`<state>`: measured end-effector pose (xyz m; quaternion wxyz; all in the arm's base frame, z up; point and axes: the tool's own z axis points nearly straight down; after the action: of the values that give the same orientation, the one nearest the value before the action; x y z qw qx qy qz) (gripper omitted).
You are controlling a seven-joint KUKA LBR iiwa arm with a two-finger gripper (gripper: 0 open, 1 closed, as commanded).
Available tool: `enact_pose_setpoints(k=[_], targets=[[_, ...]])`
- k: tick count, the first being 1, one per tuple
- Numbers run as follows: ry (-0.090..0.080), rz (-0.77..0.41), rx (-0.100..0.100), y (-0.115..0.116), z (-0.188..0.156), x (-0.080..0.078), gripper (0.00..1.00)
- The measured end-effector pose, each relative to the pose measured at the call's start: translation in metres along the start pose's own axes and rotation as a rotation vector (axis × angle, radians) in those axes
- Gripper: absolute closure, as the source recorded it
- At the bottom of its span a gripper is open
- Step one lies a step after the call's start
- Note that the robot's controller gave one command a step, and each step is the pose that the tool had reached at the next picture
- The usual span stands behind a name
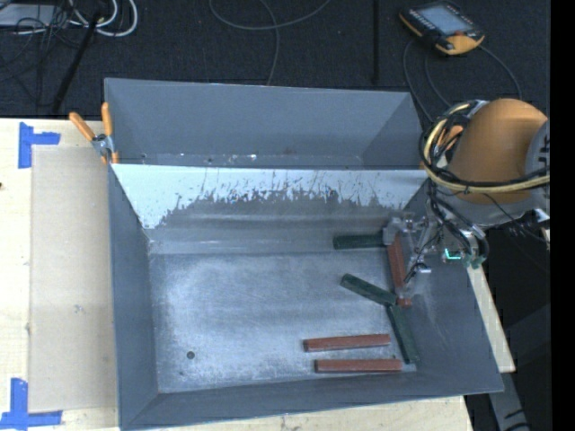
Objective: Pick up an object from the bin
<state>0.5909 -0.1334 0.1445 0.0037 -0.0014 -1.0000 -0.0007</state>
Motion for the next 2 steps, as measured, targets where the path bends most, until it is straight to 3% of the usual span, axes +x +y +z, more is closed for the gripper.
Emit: enact_pose_setpoints(k=[1, 2], targets=[[-0.007, -0.003, 0.001, 0.0, -0.004, -0.002, 0.0], [-0.016, -0.171, 0.004, -0.003, 0.021, -0.016, 0.0]])
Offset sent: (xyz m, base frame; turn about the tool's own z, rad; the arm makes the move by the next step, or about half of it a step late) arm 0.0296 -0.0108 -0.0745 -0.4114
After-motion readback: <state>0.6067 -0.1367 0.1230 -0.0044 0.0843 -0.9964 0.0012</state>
